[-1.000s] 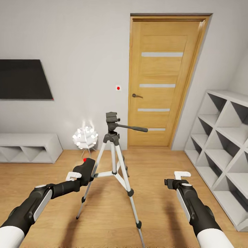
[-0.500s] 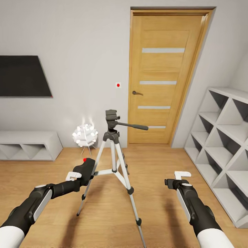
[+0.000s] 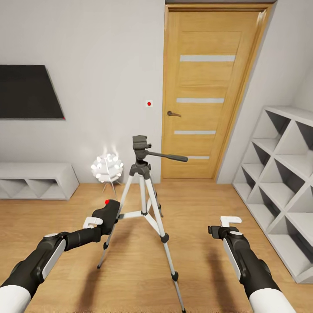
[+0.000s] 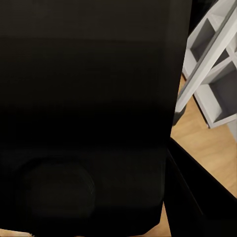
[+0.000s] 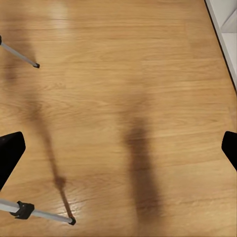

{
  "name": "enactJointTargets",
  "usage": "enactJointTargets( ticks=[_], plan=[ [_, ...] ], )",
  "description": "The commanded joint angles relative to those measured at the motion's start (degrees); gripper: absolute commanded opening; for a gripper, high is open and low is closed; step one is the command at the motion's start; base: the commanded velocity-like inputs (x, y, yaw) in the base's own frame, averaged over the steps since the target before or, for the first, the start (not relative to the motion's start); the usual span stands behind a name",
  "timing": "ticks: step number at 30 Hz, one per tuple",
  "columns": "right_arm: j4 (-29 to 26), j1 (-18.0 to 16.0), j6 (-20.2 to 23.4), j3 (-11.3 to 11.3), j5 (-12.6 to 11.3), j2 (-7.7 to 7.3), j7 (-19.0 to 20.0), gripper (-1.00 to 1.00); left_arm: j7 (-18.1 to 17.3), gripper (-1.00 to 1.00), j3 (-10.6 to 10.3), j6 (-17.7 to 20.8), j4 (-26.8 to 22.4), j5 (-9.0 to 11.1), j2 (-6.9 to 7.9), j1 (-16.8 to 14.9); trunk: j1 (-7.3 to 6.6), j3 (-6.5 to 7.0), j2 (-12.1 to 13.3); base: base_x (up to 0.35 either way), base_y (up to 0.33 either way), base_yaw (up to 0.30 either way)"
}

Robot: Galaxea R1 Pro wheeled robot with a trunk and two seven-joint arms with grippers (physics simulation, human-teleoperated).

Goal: Attach the digital camera to the camera tripod in the bedroom.

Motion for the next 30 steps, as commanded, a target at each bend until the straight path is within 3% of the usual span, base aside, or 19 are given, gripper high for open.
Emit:
enactJointTargets(
  ticks=[1,30],
  plan=[
    [-0.08,-0.04,0.35,0.02,0.20,-0.01,-0.04,1.00,0.00,-1.00,-0.14,0.41,-0.03,0.54,0.06,-0.05,0.03,-0.21,-0.13,0.000,0.000,0.000],
    [-0.08,-0.05,0.35,0.02,0.38,-0.12,0.16,1.00,0.00,-1.00,-0.06,0.41,0.33,0.54,0.23,-0.07,0.03,-2.85,-0.13,0.000,0.000,0.000]
  ],
)
